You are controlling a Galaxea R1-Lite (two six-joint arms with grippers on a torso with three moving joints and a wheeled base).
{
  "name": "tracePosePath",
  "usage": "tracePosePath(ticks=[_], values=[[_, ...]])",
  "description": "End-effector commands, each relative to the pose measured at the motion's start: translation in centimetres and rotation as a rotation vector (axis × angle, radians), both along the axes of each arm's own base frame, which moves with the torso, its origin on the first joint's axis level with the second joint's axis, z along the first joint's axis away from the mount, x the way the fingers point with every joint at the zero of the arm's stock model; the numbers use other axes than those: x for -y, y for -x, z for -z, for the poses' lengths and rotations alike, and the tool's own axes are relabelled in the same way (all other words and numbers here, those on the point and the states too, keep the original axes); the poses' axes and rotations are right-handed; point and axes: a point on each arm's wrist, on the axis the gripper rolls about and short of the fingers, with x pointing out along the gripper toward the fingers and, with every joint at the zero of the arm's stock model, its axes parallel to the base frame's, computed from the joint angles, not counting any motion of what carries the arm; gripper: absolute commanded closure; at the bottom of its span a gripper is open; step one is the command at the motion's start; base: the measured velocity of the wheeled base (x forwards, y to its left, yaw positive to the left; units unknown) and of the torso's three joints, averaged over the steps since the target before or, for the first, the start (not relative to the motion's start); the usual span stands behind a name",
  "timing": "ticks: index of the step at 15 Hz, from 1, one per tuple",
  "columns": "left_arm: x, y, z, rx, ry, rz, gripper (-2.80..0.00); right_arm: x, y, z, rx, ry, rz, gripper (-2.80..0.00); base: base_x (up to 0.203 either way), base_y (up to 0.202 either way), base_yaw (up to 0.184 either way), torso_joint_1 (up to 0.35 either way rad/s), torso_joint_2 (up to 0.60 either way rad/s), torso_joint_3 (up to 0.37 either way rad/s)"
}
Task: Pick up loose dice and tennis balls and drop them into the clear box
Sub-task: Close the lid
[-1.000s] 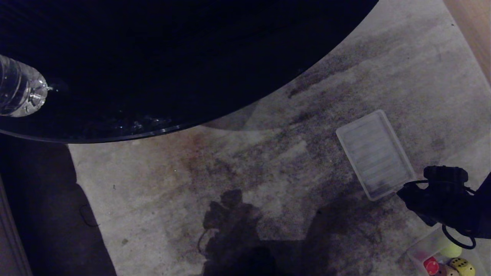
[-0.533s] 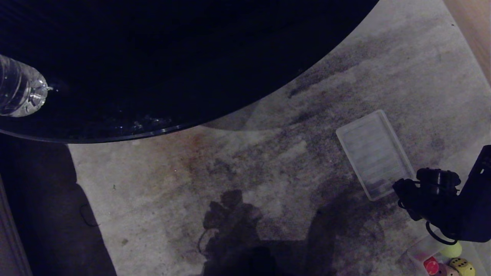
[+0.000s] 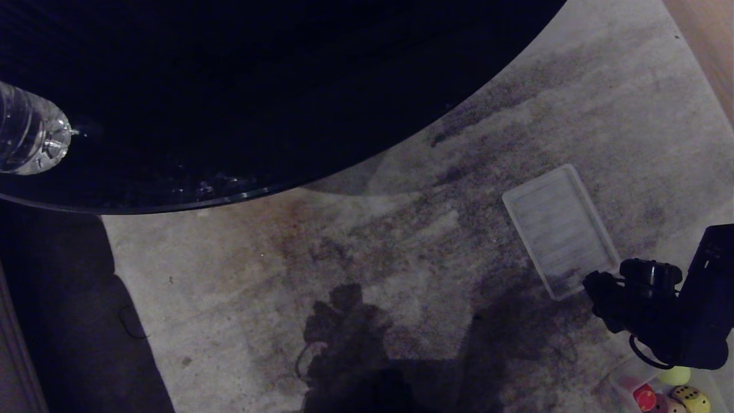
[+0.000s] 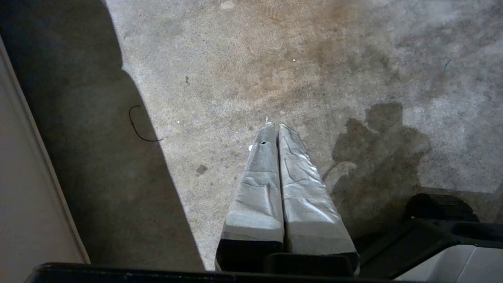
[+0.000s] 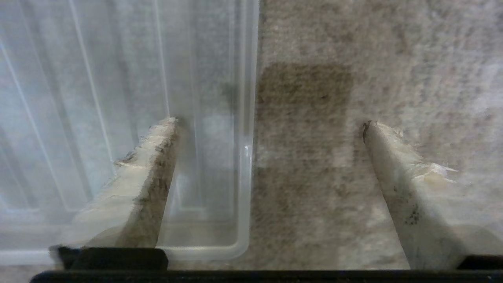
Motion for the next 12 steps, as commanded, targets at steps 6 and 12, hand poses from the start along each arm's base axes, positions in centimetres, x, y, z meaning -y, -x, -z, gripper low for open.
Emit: tracePosePath(ticks=[6,12], values=[[0.0,0.0,0.0,-0.003,0.0,0.0,0.0,0.2,-0.3,0.7,-0.017,0.029,-0.011,0.0,0.0,0.0,0.0,0.0,0.0,0.0],[0.0,0.0,0.0,-0.003,0.0,-0.001,0.0,0.3,0.2,-1.2,0.02,0.037,-0.005,0.0,0.0,0.0,0.0,0.0,0.0,0.0]])
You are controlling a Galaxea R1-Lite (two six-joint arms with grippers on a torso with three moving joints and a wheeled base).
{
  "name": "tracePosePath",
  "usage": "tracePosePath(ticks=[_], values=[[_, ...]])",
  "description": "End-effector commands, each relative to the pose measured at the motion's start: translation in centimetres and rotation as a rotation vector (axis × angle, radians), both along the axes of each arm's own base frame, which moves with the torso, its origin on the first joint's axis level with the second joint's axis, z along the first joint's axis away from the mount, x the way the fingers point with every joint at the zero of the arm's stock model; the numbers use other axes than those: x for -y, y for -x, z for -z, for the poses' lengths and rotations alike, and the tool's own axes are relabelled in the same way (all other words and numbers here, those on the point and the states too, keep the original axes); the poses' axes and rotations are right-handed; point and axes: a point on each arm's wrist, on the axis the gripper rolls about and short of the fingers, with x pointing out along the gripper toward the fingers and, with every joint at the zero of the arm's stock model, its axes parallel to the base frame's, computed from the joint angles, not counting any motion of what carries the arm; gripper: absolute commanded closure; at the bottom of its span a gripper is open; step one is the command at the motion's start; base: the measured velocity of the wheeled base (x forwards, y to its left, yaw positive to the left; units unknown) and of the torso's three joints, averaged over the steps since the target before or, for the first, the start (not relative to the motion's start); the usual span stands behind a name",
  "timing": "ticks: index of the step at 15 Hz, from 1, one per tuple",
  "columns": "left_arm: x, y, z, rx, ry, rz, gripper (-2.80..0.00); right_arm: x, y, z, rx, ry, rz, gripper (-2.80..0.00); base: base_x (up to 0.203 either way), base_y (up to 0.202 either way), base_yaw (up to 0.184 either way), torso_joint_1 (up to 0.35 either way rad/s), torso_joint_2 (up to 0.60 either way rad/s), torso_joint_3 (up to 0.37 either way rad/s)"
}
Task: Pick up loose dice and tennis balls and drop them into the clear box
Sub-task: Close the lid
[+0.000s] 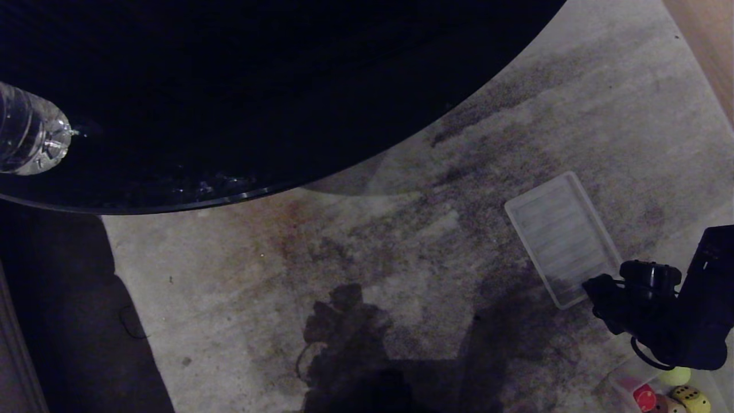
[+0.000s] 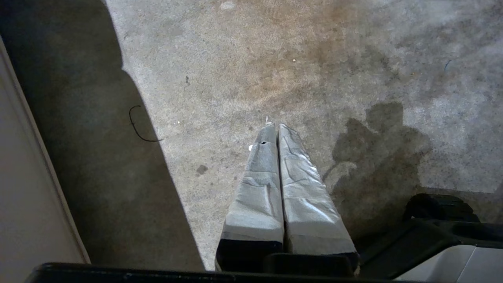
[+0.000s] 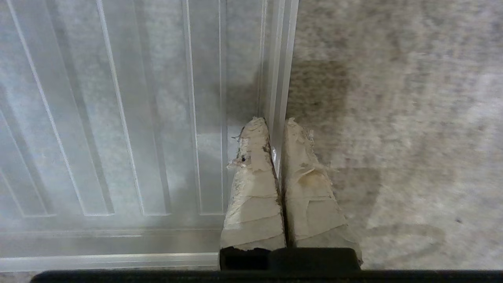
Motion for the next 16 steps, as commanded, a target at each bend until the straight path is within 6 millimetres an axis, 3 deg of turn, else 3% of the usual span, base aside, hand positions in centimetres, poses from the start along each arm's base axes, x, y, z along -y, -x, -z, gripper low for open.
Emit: tracePosePath(ticks=[1,5,10,13,16], values=[[0.0,0.0,0.0,-0.003,0.001,-0.001,0.0,-0.1,0.5,-2.7,0.063,0.015,0.002,0.0,0.0,0.0,0.0,0.0,0.0,0.0],[0.0,0.0,0.0,-0.003,0.001,-0.001,0.0,-0.1,4.2,-9.8,0.19,0.073,0.01,0.0,0.0,0.0,0.0,0.0,0.0,0.0],[0.0,0.0,0.0,-0.003,0.001,-0.001,0.0,-2.4,12.9,-18.5,0.311,0.214,-0.102,0.0,0.0,0.0,0.0,0.0,0.0,0.0],[0.0,0.0,0.0,-0.003,0.001,-0.001,0.0,-4.2,18.9,-20.8,0.291,0.345,-0.206,0.0,0.0,0.0,0.0,0.0,0.0,0.0],[0.0,0.0,0.0,-0.003,0.001,-0.001,0.0,-6.3,24.5,-20.1,0.208,0.473,-0.345,0.0,0.0,0.0,0.0,0.0,0.0,0.0]])
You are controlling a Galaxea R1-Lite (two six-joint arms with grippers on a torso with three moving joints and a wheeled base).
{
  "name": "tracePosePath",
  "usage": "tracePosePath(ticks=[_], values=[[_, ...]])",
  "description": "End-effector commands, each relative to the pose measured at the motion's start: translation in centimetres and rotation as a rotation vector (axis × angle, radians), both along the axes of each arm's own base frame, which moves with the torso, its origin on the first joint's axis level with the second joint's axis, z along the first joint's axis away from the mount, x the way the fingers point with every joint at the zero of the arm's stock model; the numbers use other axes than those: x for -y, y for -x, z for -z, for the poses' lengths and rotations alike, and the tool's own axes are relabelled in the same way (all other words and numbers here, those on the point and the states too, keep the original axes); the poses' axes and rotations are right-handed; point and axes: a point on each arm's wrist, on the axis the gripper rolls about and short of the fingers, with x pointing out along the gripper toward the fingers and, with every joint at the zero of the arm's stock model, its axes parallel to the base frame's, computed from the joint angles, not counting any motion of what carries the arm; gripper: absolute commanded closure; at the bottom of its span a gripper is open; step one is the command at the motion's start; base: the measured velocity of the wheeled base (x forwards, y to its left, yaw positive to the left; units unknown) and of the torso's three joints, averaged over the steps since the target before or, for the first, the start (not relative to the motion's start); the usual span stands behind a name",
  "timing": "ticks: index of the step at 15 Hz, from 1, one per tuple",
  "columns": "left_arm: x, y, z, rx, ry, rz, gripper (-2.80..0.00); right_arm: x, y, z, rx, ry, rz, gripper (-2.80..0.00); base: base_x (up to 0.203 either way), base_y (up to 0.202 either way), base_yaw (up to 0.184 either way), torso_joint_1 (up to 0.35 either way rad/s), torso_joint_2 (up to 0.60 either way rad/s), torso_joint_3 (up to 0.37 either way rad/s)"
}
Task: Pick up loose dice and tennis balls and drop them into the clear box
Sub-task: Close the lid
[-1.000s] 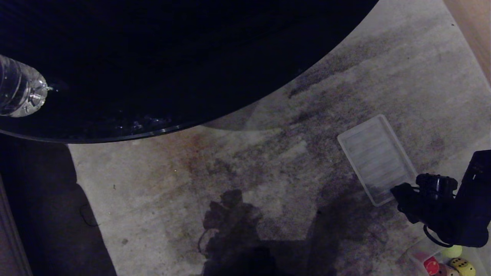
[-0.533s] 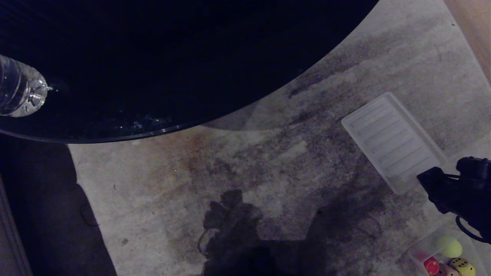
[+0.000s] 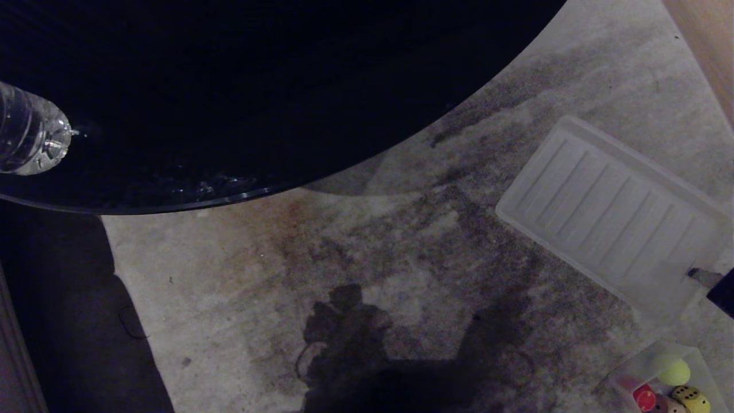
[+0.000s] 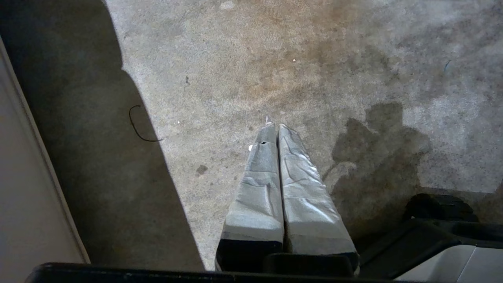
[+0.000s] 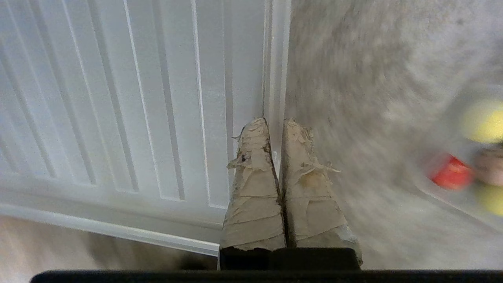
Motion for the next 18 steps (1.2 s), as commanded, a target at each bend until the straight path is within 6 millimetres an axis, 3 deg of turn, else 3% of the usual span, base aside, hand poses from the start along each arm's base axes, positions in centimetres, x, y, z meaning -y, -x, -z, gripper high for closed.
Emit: tracePosePath(ticks=[1,4,8,10,16,18], values=[[0.0,0.0,0.0,-0.003,0.0,-0.001,0.0,-2.2,6.3,-0.1,0.021,0.132,-0.104,0.0,0.0,0.0,0.0,0.0,0.0,0.0],[0.0,0.0,0.0,-0.003,0.0,-0.001,0.0,-3.5,10.9,2.7,-0.046,0.265,-0.256,0.0,0.0,0.0,0.0,0.0,0.0,0.0],[0.0,0.0,0.0,-0.003,0.0,-0.001,0.0,-3.9,14.8,6.0,-0.049,0.347,-0.319,0.0,0.0,0.0,0.0,0.0,0.0,0.0],[0.0,0.0,0.0,-0.003,0.0,0.0,0.0,-3.7,15.5,7.2,-0.061,0.38,-0.281,0.0,0.0,0.0,0.0,0.0,0.0,0.0],[0.0,0.0,0.0,-0.003,0.0,0.001,0.0,-3.6,17.4,7.8,0.159,0.427,-0.28,0.0,0.0,0.0,0.0,0.0,0.0,0.0],[0.0,0.0,0.0,-0.003,0.0,0.001,0.0,-3.5,17.3,8.5,0.111,0.445,-0.241,0.0,0.0,0.0,0.0,0.0,0.0,0.0]])
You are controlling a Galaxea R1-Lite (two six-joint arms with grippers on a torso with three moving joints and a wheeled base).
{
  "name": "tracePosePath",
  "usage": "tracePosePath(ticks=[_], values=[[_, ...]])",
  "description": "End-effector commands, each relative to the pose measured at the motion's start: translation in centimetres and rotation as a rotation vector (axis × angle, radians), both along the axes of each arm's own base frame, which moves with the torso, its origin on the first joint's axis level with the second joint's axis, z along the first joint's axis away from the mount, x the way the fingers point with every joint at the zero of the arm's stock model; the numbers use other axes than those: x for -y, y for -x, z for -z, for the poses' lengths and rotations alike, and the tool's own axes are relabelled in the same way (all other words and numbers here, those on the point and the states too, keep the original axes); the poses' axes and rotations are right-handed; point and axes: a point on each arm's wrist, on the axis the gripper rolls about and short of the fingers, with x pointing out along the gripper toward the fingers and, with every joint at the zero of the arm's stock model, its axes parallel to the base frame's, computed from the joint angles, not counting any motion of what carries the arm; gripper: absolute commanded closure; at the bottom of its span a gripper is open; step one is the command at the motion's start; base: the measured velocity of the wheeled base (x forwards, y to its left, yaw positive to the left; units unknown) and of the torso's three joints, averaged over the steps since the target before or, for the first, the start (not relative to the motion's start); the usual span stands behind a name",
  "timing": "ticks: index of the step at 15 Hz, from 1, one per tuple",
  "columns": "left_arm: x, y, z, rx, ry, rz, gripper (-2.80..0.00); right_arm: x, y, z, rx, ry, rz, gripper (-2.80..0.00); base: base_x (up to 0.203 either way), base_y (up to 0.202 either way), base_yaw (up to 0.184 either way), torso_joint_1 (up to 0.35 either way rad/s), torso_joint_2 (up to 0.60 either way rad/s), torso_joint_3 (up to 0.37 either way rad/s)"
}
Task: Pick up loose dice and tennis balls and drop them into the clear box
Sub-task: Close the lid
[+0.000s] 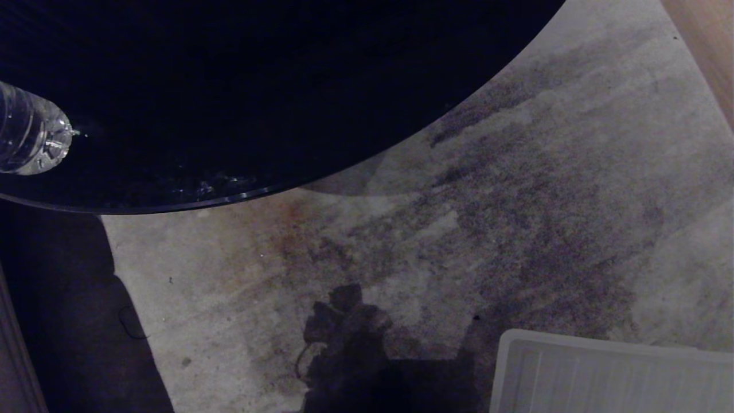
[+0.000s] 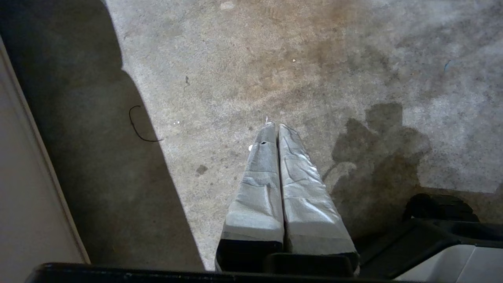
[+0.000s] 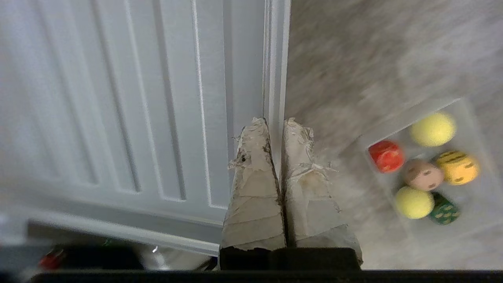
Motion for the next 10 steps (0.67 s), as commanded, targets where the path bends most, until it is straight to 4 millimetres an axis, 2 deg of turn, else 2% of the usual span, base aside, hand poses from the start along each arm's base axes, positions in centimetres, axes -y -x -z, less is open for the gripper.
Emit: tracePosePath(ticks=[1,10], values=[[0.0,-0.02,0.04,-0.003,-0.001,0.0,0.0,0.04,0.2,0.56,0.017,0.01,0.013,0.0,0.0,0.0,0.0,0.0,0.0,0.0],[0.01,-0.02,0.05,-0.005,-0.01,0.006,0.0,0.04,0.2,0.56,0.017,-0.005,0.018,0.0,0.0,0.0,0.0,0.0,0.0,0.0]])
